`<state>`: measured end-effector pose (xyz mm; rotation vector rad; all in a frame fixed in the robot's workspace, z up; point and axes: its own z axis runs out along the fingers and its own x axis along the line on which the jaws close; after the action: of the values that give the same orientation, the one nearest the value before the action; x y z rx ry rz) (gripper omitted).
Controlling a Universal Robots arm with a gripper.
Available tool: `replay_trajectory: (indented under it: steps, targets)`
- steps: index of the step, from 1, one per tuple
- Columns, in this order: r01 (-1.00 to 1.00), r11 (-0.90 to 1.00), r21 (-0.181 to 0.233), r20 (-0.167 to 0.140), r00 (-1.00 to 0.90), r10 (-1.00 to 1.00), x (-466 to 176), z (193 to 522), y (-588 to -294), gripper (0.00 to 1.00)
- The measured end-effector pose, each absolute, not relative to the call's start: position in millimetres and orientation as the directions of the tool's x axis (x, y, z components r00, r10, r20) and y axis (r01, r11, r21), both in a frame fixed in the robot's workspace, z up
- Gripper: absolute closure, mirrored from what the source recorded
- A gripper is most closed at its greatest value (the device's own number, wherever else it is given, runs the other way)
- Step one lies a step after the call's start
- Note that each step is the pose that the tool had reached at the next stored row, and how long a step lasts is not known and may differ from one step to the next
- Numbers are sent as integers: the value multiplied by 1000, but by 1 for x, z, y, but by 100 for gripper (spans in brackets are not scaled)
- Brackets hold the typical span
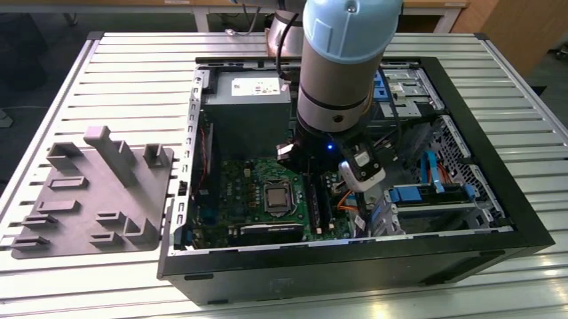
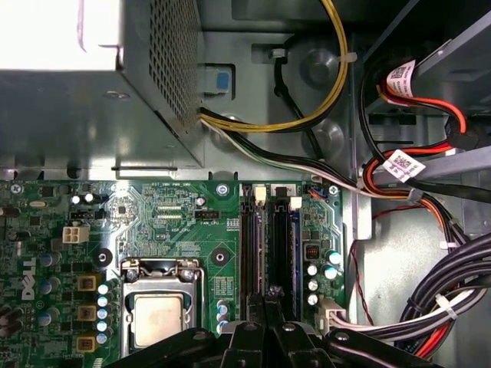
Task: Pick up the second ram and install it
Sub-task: 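Insert the second ram into the second slot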
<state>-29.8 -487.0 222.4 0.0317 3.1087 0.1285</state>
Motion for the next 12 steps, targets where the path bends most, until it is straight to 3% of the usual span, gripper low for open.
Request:
replay_trajectory:
  steps: [12]
  targets:
    - [19, 996, 83, -29, -999, 22, -30, 220, -486, 89]
